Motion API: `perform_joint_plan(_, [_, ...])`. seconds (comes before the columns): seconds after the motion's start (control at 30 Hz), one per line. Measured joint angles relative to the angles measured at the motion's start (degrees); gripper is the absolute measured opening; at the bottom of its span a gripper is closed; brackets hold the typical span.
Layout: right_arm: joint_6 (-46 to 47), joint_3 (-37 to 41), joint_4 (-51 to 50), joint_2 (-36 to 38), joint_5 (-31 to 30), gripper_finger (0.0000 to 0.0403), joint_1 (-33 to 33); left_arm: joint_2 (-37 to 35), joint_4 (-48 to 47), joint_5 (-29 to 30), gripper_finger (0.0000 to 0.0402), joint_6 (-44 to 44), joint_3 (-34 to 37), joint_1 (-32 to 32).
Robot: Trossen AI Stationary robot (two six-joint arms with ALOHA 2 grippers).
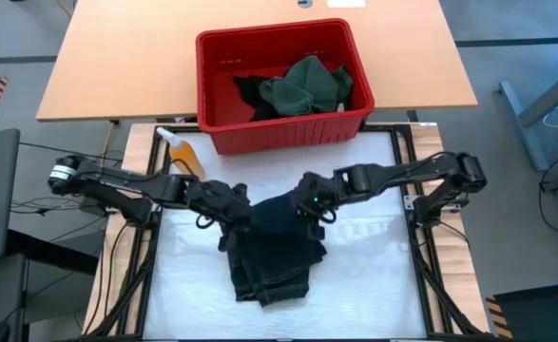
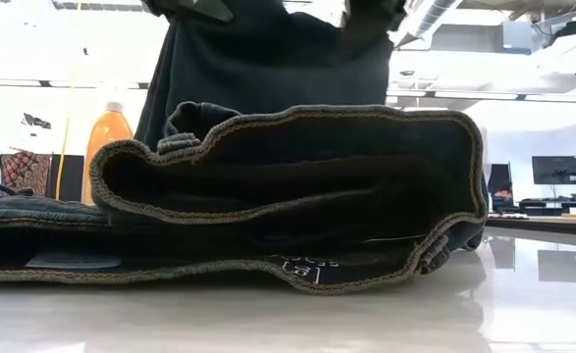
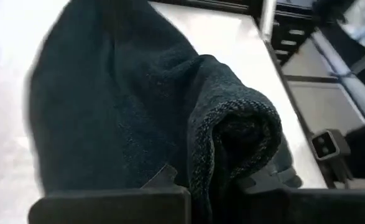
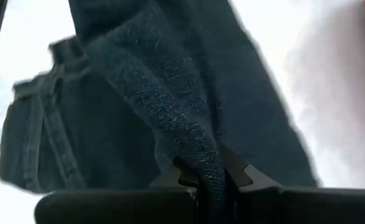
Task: Fold laundry
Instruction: Fold the dark blue pants
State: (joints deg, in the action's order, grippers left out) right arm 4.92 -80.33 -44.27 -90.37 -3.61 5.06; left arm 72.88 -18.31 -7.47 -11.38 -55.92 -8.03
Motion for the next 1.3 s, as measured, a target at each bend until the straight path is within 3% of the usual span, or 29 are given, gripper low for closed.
perform_joint_plan(0.4, [2.6,7.4,7.8,-0.1,3.3,0.0037,7.3,8.5,1.3,-12.8,0.001,-1.3,-0.1,-3.2])
perform_joint_plan(0.77, [6.1,13.8,15.6,-0.1,9.3,0.0044,12.6,16.5,12.8,-19.7,0.0019,-6.6,0.0,-6.5])
perform_joint_plan(0.9, [5.9,14.2,15.7,0.0,9.8,0.008,14.2,16.4,13.8,-17.7,0.0053,-7.5,0.1,-8.3])
perform_joint_plan(1.07, [5.3,14.1,14.4,0.4,11.2,0.0158,15.8,16.1,13.1,-18.1,0.0104,-10.2,0.2,-9.3])
perform_joint_plan(1.2, [5.1,10.5,10.1,0.5,14.0,0.0214,16.1,16.1,12.1,-22.2,0.0128,-14.3,0.2,-9.1])
perform_joint_plan(1.3, [3.9,8.0,7.4,0.5,14.2,0.0234,15.8,16.0,11.2,-27.2,0.0133,-17.0,0.2,-8.2])
